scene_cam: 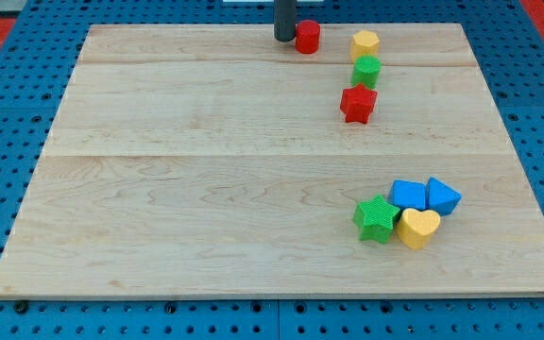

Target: Push the red circle into the hexagon

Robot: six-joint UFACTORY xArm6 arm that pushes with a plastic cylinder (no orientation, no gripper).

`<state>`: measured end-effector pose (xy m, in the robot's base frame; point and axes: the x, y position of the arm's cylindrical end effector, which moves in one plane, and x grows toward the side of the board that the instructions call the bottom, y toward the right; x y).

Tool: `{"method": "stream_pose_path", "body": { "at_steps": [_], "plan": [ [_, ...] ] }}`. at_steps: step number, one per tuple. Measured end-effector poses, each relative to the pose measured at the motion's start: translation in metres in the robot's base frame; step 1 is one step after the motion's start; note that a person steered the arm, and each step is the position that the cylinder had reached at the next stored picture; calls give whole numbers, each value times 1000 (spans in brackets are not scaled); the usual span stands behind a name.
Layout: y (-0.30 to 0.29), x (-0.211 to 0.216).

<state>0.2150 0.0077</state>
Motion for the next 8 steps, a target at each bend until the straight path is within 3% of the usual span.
{"method": "stream_pose_path", "body": {
  "at_steps": [1, 2, 4, 8],
  "plan": [
    [-45, 0],
    [-30, 0],
    [70, 2],
    [90, 14]
  ]
}}
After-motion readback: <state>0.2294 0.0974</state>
